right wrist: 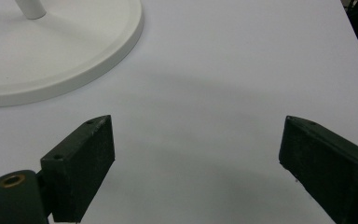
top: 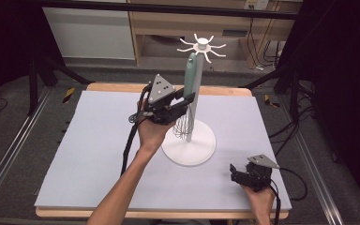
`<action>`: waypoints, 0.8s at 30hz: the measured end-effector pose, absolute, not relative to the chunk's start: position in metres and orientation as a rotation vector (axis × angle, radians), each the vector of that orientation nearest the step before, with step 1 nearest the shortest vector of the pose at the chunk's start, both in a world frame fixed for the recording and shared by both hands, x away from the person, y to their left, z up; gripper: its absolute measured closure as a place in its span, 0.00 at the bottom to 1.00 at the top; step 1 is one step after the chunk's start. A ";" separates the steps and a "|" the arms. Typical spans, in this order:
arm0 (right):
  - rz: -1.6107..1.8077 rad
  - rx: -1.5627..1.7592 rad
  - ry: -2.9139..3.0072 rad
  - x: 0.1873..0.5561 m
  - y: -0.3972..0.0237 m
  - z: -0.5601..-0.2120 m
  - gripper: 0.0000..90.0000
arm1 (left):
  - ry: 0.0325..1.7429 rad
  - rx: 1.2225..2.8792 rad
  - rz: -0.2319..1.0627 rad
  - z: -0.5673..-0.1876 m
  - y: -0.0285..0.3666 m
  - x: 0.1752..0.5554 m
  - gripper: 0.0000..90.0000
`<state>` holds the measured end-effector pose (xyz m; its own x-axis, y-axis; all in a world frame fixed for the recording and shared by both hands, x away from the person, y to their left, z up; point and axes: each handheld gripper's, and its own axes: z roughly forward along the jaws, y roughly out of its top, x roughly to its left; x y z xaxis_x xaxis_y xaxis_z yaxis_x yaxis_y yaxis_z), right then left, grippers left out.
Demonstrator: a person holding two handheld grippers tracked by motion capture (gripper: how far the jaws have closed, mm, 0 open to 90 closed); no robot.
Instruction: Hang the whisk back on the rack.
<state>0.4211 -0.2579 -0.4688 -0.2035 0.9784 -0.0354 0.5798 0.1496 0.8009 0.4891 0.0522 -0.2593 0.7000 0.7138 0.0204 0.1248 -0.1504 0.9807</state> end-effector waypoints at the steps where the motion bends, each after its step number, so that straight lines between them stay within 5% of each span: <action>1: 0.898 1.484 1.858 0.421 -0.258 -0.469 0.12 | 0.684 1.670 0.592 -0.259 0.052 0.489 0.75; 24: 0.892 1.489 1.855 0.421 -0.258 -0.469 0.12 | 0.700 1.718 0.605 -0.276 0.089 0.463 0.57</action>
<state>0.4209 -0.2580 -0.4694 -0.1976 0.9796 -0.0372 0.5823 0.1478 0.7994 0.4633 0.0890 -0.2757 0.6918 0.7209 0.0412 0.1451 -0.1948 0.9701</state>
